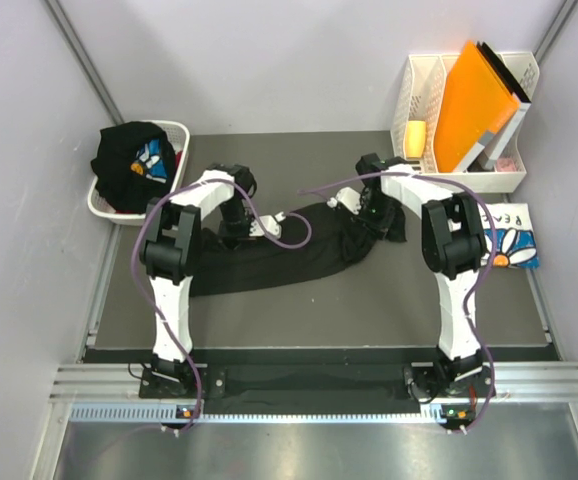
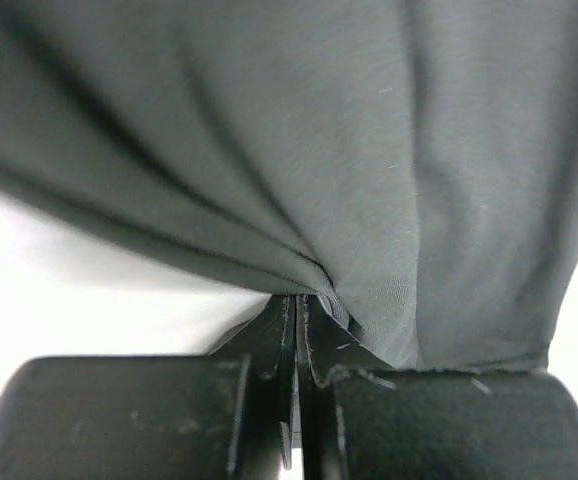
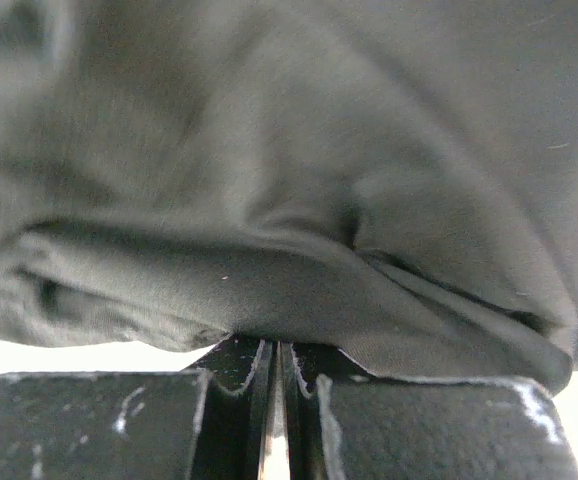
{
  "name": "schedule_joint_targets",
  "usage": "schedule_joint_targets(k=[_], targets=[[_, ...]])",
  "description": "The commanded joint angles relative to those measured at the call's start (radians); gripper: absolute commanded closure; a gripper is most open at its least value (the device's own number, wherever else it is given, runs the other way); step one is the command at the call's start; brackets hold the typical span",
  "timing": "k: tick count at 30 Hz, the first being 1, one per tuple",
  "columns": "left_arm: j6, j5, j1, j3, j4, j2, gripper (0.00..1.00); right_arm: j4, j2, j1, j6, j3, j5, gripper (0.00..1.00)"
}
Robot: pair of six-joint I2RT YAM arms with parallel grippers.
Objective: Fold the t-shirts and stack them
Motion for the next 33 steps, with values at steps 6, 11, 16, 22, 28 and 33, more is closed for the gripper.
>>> schedule_joint_targets(k=[6, 11, 16, 22, 28, 33], targets=[[0.129, 0.062, -0.093, 0.073, -0.197, 0.039, 1.0, 0.173, 0.233, 0.017, 0.022, 0.289, 0.007, 1.0], [0.172, 0.068, -0.116, 0.148, -0.263, 0.043, 1.0, 0.187, 0.31, 0.019, 0.04, 0.415, 0.029, 1.0], [0.226, 0.074, -0.147, 0.182, -0.299, 0.034, 1.0, 0.23, 0.362, 0.034, 0.039, 0.463, 0.057, 1.0], [0.268, 0.082, -0.188, 0.204, -0.301, 0.02, 1.0, 0.277, 0.41, 0.054, 0.028, 0.532, 0.112, 1.0], [0.229, 0.056, -0.194, 0.222, -0.272, 0.017, 1.0, 0.308, 0.402, 0.054, 0.077, 0.535, 0.126, 1.0], [0.119, 0.067, -0.111, 0.233, -0.197, -0.006, 1.0, 0.303, 0.281, 0.031, 0.109, 0.42, 0.115, 1.0]])
